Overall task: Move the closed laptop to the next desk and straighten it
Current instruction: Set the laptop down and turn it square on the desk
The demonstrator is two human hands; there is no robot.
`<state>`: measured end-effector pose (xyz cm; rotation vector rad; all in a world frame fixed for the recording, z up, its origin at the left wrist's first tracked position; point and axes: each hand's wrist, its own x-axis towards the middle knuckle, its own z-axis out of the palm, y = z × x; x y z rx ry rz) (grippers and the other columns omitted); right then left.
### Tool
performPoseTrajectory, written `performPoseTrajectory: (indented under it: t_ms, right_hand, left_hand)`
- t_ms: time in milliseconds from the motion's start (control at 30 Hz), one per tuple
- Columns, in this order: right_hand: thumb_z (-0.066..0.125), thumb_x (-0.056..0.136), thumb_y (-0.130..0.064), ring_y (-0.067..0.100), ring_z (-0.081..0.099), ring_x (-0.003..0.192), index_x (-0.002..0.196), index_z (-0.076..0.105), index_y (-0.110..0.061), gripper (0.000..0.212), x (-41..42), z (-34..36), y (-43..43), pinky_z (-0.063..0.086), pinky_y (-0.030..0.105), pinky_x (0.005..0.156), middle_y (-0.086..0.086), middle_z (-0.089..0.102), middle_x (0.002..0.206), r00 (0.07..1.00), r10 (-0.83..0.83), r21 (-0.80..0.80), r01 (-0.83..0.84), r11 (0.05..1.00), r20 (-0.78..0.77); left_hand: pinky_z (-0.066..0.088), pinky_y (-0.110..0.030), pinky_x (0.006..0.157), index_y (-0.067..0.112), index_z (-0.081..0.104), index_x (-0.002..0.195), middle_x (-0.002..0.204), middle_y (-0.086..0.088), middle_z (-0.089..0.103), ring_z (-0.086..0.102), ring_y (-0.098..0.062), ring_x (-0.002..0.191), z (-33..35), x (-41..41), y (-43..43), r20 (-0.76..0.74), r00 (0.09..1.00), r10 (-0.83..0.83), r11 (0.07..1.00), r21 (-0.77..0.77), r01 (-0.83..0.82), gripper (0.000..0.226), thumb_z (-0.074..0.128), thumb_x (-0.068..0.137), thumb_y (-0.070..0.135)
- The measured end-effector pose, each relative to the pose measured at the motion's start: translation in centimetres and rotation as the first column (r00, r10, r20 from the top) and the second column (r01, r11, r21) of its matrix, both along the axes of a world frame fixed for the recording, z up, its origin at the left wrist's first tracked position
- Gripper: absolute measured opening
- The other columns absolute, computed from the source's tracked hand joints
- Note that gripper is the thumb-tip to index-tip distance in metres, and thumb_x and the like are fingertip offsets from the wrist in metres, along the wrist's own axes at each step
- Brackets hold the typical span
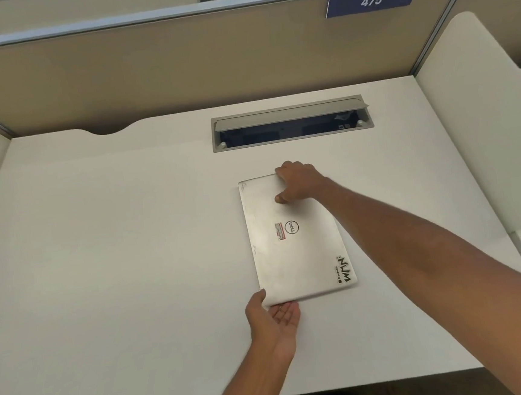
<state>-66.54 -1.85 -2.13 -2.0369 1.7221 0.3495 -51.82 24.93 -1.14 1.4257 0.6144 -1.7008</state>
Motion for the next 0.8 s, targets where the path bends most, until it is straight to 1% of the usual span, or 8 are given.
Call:
performPoseTrajectory:
  t_ms: [100,167,233,333,467,600,733,800]
  right_hand:
    - [0.073,0.088,-0.055,0.031,0.051,0.136,0.144,0.057,-0.015,0.07,0.0,-0.1,-0.3,0.044,0.047,0.113,0.007,0.054,0.145,1.0,0.005,-0.03,-0.005,1.0,0.001]
    - [0.074,0.088,-0.054,0.031,0.051,0.137,0.144,0.057,-0.015,0.07,0.0,-0.2,-0.4,0.045,0.046,0.113,0.006,0.054,0.145,1.0,-0.007,-0.024,0.007,1.0,0.015]
    - [0.075,0.088,-0.052,0.03,0.049,0.138,0.145,0.057,-0.016,0.07,-0.1,-0.2,-0.6,0.044,0.046,0.114,0.006,0.053,0.146,0.999,-0.038,-0.016,0.039,0.999,0.032]
    - [0.076,0.089,-0.05,0.031,0.045,0.143,0.149,0.055,-0.017,0.071,-0.8,-0.1,-0.8,0.042,0.045,0.115,0.008,0.052,0.15,0.991,-0.123,0.013,0.123,0.992,0.047]
    - [0.078,0.085,-0.046,0.034,0.047,0.141,0.146,0.06,-0.021,0.069,-2.5,-0.2,-0.6,0.047,0.043,0.108,0.011,0.056,0.146,0.966,-0.248,0.055,0.244,0.968,0.073]
    - [0.075,0.079,-0.048,0.035,0.053,0.138,0.141,0.065,-0.026,0.066,-4.7,-0.4,0.2,0.05,0.045,0.111,0.008,0.061,0.145,0.932,-0.347,0.102,0.337,0.936,0.105]
    - [0.075,0.08,-0.045,0.033,0.056,0.137,0.138,0.067,-0.029,0.061,-7.1,-1.3,1.6,0.05,0.048,0.114,0.005,0.064,0.145,0.884,-0.435,0.113,0.42,0.9,0.172]
    - [0.074,0.081,-0.045,0.031,0.056,0.138,0.138,0.067,-0.03,0.059,-8.3,-1.9,2.6,0.049,0.05,0.115,0.004,0.064,0.147,0.859,-0.467,0.117,0.452,0.884,0.207]
  left_hand:
    - [0.05,-0.049,0.122,-0.008,0.061,0.14,0.128,-0.025,0.063,0.064,-0.042,0.137,-0.4,0.4,0.2,-0.051,0.997,0.063,0.998,0.015,-0.063,0.063,0.064,0.102,0.041]
    - [0.05,-0.05,0.122,-0.008,0.06,0.141,0.133,-0.026,0.064,0.063,-0.042,0.139,-0.7,0.6,0.4,-0.054,0.995,0.078,0.997,0.012,-0.078,0.068,0.065,0.101,0.047]
    - [0.049,-0.052,0.122,-0.006,0.062,0.139,0.132,-0.024,0.067,0.064,-0.041,0.136,-0.9,0.6,0.6,-0.02,0.998,0.064,0.998,0.008,-0.064,0.07,0.065,0.101,0.052]
    - [0.047,-0.054,0.122,-0.002,0.064,0.133,0.122,-0.02,0.069,0.066,-0.038,0.13,-1.1,0.9,0.6,0.073,0.997,0.007,1.0,-0.007,-0.007,0.069,0.06,0.102,0.06]
    - [0.047,-0.058,0.122,0.0,0.063,0.131,0.119,-0.02,0.069,0.066,-0.038,0.129,-1.5,2.0,-0.2,0.144,0.989,-0.032,0.999,-0.032,0.037,0.067,0.06,0.103,0.06]
    - [0.046,-0.059,0.122,0.003,0.062,0.134,0.12,-0.017,0.07,0.066,-0.036,0.13,-1.9,2.9,-0.9,0.204,0.977,-0.065,0.996,-0.048,0.076,0.065,0.06,0.103,0.06]
    - [0.051,-0.055,0.118,0.005,0.064,0.138,0.12,-0.014,0.072,0.071,-0.03,0.115,-1.9,3.3,-1.7,0.28,0.957,-0.074,0.992,-0.078,0.1,0.065,0.061,0.103,0.061]
    - [0.055,-0.055,0.114,0.01,0.067,0.135,0.122,-0.013,0.075,0.073,-0.028,0.11,-1.6,3.5,-2.5,0.316,0.946,-0.073,0.986,-0.118,0.116,0.061,0.061,0.103,0.061]
